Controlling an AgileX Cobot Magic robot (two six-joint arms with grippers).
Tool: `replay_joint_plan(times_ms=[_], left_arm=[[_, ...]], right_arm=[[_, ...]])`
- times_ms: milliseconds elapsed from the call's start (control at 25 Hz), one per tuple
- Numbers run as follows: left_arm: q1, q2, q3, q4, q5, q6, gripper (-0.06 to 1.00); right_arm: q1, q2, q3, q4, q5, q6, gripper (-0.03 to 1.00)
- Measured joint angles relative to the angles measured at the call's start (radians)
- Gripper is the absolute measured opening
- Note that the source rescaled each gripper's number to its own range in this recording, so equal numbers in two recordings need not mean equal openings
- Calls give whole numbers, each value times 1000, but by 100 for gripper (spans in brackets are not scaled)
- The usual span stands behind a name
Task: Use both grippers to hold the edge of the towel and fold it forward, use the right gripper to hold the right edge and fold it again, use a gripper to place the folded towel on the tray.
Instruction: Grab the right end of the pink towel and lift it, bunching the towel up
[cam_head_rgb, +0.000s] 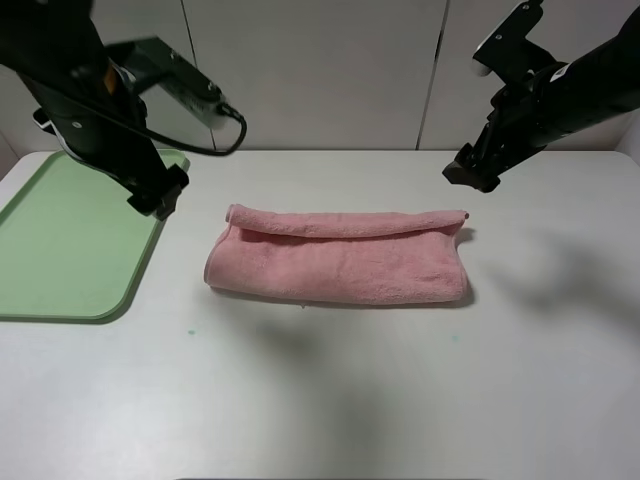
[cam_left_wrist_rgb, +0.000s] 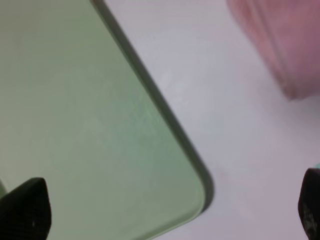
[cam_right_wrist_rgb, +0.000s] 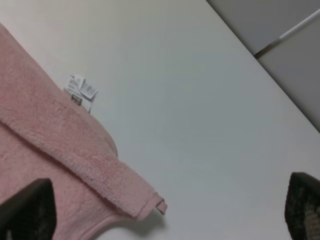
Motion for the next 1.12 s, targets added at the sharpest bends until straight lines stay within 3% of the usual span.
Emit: replay_joint_plan(times_ms=[240, 520, 640, 880, 1120], left_arm=[[-101, -210, 30, 13, 33, -112, 100], [-249, -509, 247, 125, 97, -346, 100], [-295, -663, 322, 136, 154, -401, 100], [-306, -985, 403, 125, 242, -388, 100], [-306, -1219, 481, -49, 247, -235, 100]], right_arm=[[0, -42, 0, 0, 16, 9, 100], [0, -64, 0, 1, 30, 31, 100], [0, -66, 0, 11, 32, 31, 100], [0, -72, 0, 41, 32, 31, 100], [0, -72, 0, 46, 32, 32, 100]])
